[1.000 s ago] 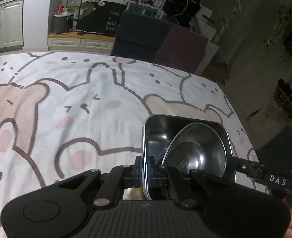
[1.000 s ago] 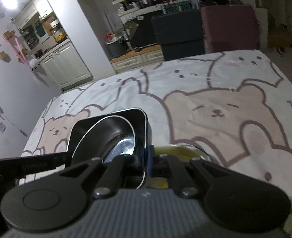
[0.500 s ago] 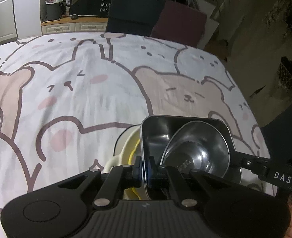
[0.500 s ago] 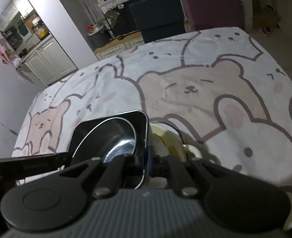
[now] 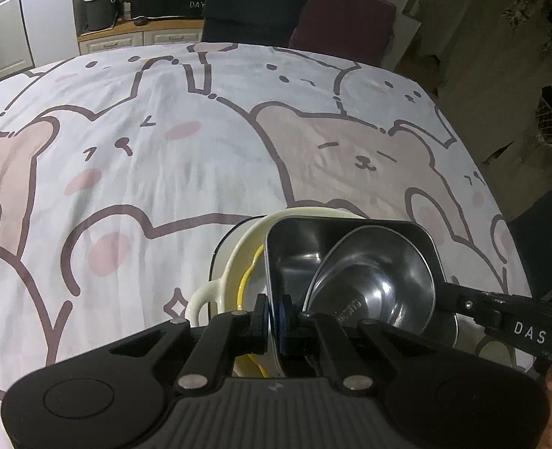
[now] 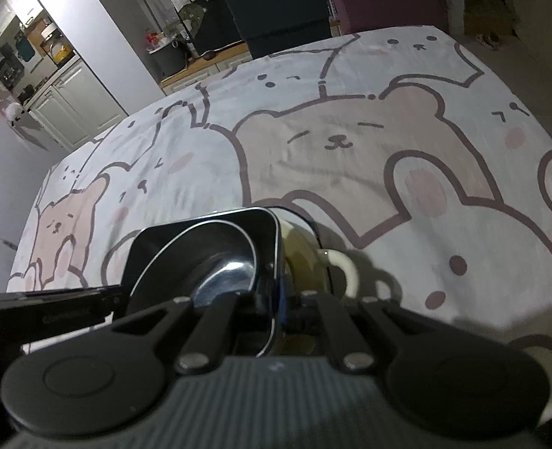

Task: Organize plates and bowls
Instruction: 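Lower the steel tray into the cream bowl with both grippers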

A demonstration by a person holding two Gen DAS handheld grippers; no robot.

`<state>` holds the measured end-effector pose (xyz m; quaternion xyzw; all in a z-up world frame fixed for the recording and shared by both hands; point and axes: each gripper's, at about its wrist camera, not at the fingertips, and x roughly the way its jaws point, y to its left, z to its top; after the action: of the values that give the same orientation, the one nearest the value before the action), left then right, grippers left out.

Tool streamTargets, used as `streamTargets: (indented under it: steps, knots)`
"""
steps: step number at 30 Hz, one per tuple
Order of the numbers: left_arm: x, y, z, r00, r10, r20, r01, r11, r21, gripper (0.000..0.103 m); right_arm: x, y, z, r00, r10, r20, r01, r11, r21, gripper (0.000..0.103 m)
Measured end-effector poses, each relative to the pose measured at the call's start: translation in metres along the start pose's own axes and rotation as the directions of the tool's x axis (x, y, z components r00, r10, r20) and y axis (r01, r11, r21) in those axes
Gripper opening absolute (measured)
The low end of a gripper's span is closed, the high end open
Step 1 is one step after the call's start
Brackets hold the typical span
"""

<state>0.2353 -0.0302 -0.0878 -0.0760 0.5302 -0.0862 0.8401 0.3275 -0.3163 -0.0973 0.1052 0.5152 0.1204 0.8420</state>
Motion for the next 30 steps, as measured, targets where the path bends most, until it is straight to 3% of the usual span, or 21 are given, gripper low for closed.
streamTargets:
  steps: [30]
  knots:
    - [0.011,0.004,-0.001,0.999,0.01,-0.041,-0.009,1.0,0.024,0.005,0.018,0.009,0.004,0.999,-0.038,-0.033,0.036,0.999,-0.041,0.004]
